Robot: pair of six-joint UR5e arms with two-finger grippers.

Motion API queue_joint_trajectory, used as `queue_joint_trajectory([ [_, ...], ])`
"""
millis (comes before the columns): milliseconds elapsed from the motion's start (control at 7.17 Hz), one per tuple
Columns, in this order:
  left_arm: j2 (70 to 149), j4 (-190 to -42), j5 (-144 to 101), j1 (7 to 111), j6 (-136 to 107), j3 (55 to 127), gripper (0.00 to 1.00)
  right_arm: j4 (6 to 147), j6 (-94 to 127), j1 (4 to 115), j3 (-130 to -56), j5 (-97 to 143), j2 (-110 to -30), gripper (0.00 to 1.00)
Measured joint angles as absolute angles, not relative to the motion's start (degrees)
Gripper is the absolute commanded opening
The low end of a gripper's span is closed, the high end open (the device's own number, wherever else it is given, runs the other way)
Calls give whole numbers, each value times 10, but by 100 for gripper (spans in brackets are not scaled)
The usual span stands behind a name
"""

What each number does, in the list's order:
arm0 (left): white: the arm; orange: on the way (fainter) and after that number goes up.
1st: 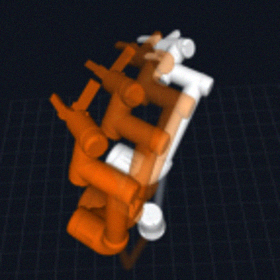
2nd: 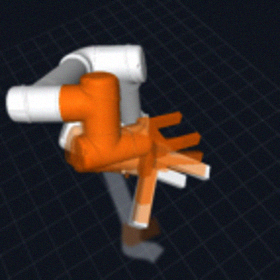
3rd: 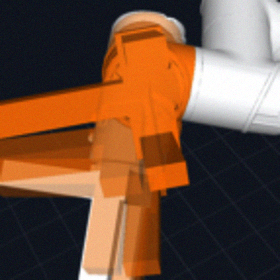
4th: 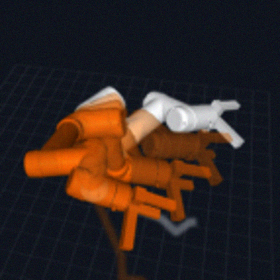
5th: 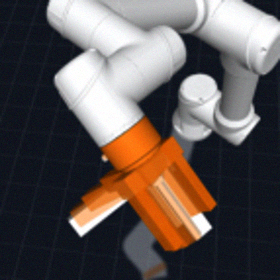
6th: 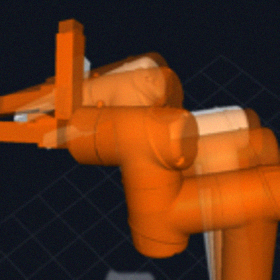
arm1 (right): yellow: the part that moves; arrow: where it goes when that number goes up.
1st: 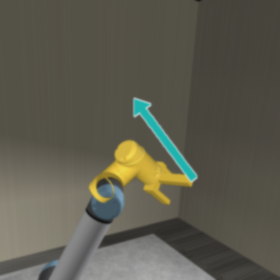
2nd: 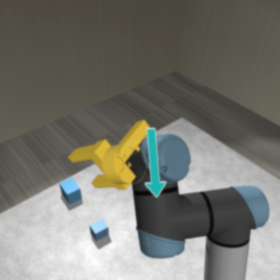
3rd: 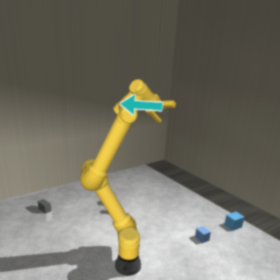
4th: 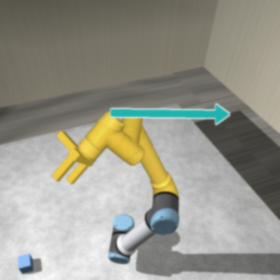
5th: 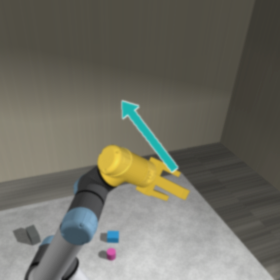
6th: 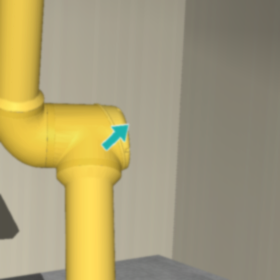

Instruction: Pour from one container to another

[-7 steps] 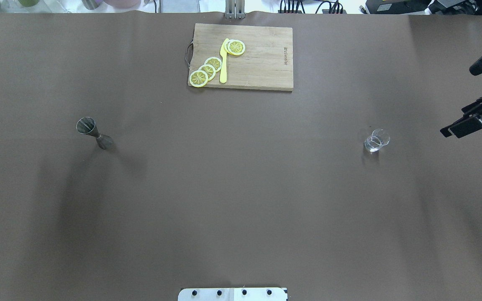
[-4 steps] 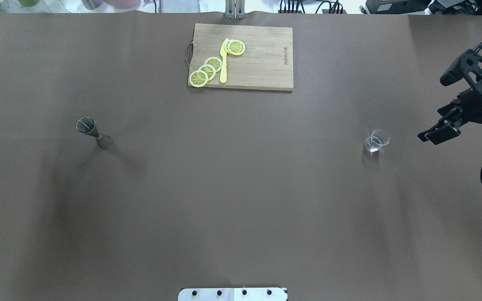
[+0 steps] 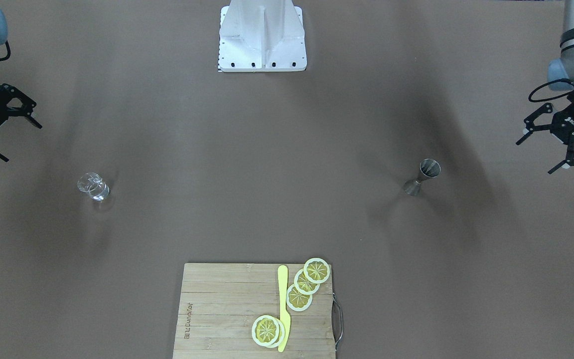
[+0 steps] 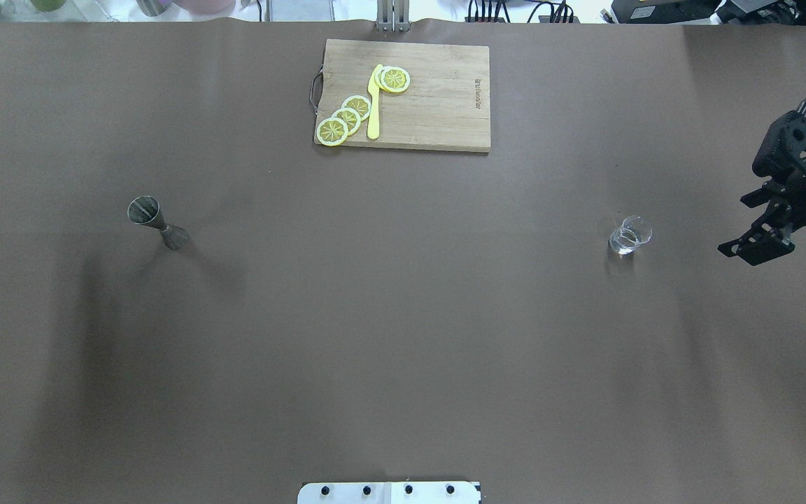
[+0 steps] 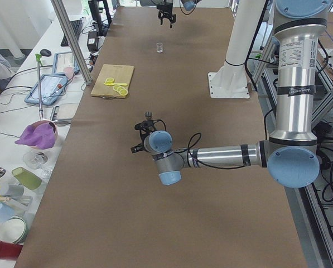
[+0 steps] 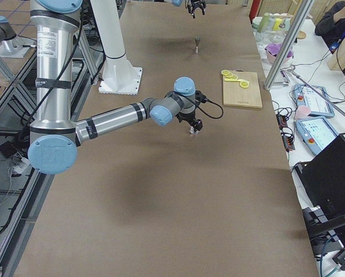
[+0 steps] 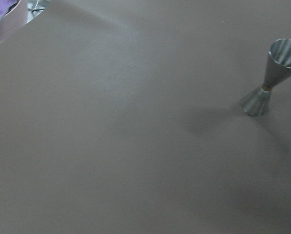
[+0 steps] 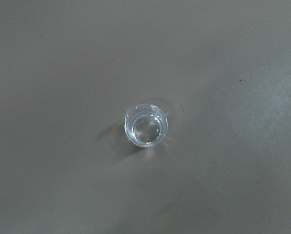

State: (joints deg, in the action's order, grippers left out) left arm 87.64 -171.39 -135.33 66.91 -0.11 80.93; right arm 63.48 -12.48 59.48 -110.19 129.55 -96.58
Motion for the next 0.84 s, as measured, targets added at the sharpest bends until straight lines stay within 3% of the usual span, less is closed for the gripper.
queue_joint_trajectory([
  [836,895,-1943,-1229,519,-56,747,89,482,-140,592,-1008,1302,-961,100],
])
